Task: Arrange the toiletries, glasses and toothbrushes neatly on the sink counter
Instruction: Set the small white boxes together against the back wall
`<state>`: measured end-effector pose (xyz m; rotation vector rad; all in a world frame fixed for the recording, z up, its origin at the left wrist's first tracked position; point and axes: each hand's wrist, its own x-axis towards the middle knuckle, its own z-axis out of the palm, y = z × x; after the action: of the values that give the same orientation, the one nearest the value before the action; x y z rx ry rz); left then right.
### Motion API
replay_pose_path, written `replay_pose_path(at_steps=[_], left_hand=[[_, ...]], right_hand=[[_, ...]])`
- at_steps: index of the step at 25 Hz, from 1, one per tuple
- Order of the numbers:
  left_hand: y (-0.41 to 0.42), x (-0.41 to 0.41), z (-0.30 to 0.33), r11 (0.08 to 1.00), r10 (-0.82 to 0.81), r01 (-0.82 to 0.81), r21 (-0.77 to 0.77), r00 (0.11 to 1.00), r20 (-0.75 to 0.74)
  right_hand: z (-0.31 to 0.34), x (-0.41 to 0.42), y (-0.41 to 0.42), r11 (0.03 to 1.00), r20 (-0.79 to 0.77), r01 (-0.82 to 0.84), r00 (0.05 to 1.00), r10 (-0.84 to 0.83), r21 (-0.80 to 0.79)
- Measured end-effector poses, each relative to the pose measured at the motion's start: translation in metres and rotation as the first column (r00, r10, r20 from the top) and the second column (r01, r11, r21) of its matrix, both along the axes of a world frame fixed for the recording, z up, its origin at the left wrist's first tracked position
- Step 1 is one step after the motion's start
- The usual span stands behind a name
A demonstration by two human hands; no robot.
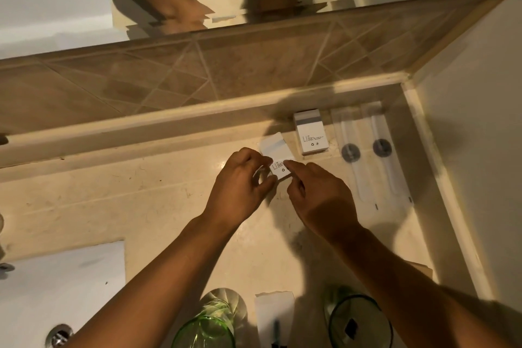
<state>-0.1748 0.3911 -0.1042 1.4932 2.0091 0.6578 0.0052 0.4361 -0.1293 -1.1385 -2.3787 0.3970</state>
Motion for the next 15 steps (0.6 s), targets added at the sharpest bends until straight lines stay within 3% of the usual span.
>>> replay_pose_path(at_steps=[10,15], left_hand=[[0.031,-0.003,-0.004,0.996,-0.091,0.092,-0.001,0.985,-0.144],[0.034,-0.004,-0.005,0.996,-0.085,0.085,-0.005,0.984,-0.155]], right_hand=[[0.006,-0.007,0.006,0.994,0.083,0.107,0.991,-0.106,-0.016],[0.002,-0.003,0.009,0.995,0.064,0.082,0.995,-0.079,-0.056]])
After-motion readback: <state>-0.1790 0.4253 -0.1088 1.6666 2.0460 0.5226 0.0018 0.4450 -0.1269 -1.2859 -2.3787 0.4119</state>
